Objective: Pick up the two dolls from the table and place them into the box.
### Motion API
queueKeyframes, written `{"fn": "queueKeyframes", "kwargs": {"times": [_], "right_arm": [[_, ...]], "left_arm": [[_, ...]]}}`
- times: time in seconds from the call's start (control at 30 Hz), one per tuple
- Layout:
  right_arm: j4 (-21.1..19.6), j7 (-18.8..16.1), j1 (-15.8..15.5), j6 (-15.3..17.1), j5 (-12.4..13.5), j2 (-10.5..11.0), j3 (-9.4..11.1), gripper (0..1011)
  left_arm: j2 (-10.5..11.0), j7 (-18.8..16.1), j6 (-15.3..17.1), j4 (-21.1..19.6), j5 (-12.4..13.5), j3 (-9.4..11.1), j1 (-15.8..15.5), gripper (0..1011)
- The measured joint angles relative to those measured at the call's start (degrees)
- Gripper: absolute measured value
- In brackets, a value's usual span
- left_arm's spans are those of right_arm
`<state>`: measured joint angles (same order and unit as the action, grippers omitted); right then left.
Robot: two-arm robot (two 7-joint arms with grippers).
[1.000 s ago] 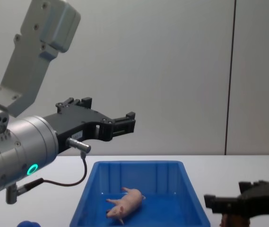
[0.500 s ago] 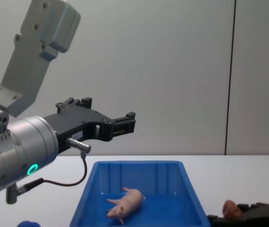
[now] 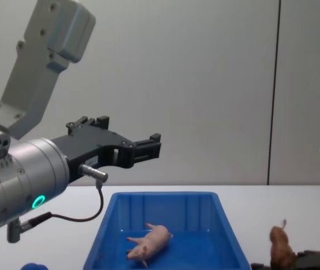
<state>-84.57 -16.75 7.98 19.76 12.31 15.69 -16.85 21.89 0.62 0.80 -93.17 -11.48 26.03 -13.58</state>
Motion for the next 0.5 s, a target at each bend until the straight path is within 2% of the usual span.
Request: {"fn": "queueKeyframes", "kwargs": {"times": [0.07, 0.4, 0.5], "right_arm": [[-0.4, 0.3, -0.1, -0.3, -0.2, 0.1, 0.0, 675], [-4.0, 2.5, -0.8, -3.3, -2.2, 0.6, 0.1, 398], [-4.9, 3.0, -0.8, -3.9, -2.5, 0.7, 0.3, 390]], "left_arm": [[0.0, 0.0, 0.0, 0.0, 0.0, 0.0, 0.0, 1001], [0.0, 0.0, 0.0, 0.0, 0.0, 0.0, 0.0, 1002], [0.0, 0.0, 0.0, 0.0, 0.0, 0.0, 0.0, 1001]]}}
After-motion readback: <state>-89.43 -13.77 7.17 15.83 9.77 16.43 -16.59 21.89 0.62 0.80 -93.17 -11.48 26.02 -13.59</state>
